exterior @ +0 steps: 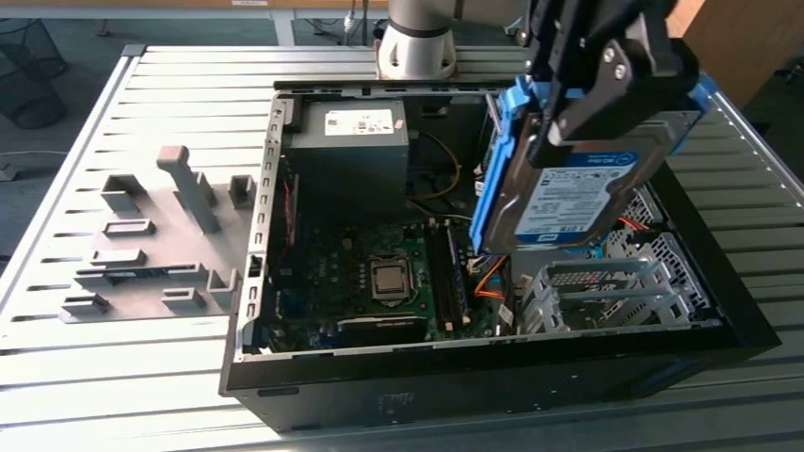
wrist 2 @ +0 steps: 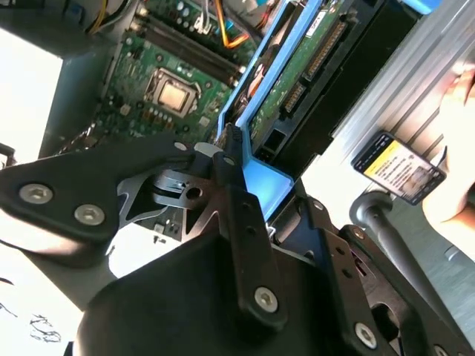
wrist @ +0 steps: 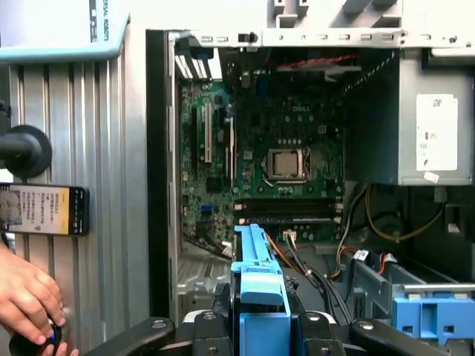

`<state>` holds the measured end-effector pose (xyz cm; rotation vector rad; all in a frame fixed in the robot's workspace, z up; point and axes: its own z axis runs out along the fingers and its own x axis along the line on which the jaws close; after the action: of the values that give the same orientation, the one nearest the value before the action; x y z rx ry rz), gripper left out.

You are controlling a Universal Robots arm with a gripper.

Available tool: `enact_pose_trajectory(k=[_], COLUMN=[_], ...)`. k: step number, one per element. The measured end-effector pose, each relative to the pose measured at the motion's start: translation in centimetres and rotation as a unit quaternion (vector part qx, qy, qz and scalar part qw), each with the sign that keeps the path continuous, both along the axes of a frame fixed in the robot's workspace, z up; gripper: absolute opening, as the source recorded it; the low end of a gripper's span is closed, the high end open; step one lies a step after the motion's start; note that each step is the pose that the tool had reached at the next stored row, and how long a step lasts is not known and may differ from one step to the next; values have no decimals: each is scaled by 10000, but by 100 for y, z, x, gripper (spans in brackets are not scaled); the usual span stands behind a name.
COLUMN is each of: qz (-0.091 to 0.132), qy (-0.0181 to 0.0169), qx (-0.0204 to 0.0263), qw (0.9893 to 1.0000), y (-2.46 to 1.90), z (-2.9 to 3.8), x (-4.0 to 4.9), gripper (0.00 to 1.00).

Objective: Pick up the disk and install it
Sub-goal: 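Insert the disk into the insertion slot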

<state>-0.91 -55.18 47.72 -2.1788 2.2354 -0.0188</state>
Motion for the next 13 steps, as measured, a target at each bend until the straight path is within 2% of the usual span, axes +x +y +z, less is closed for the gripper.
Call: enact_pose_trajectory(k=[3, 8, 13], qz=[0, 0, 0], qy=[0, 0, 0], qx=[0, 0, 0], qw=[10000, 10000, 10000], y=[-10, -64, -84], z=[-31, -80, -125], x=[108, 200, 335], gripper=[36, 36, 36])
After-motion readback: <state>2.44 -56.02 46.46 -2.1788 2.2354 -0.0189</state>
